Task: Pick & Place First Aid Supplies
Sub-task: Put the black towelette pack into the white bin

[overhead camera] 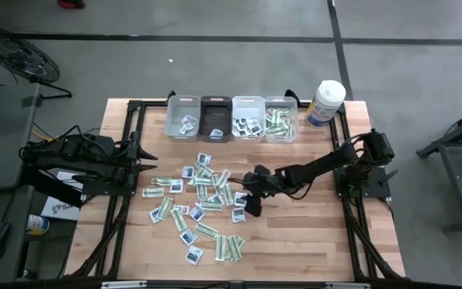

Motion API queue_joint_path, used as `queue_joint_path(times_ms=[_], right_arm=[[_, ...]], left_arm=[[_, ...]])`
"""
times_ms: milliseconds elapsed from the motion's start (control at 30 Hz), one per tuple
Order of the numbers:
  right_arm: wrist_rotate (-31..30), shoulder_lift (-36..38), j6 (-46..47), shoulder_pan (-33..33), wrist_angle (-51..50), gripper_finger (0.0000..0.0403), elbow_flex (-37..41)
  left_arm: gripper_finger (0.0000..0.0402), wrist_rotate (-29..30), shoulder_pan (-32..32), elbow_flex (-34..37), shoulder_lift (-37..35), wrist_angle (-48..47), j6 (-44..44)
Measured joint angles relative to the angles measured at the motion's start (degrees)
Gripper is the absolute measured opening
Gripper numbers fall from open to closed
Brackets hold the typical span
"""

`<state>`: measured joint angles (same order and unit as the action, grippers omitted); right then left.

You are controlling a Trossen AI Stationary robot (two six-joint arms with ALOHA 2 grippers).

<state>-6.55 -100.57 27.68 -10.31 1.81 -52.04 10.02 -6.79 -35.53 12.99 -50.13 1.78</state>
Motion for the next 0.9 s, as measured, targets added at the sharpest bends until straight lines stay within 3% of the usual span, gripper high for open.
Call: queue_joint_path(times_ms=[200, 567, 900], right_arm=[[-1.92, 0.00, -9.46, 0.22, -4.54, 0.0183, -2.02], [2.20, -4.79, -11.33, 0.55, -8.02, 0.0183, -4.09], [0.43, -11.40, -11.20, 0.69, -17.94, 0.0181, -10.92]], left_arm=[[0.0119, 0.02, 0.02, 0.00, 0.00, 0.02, 0.00], [0.0119, 0.17, 0.00, 0.00, 0.00, -0.35, 0.00], [0.0119, 0.21, 0.00, 0.00, 0.00, -1.11, 0.22]])
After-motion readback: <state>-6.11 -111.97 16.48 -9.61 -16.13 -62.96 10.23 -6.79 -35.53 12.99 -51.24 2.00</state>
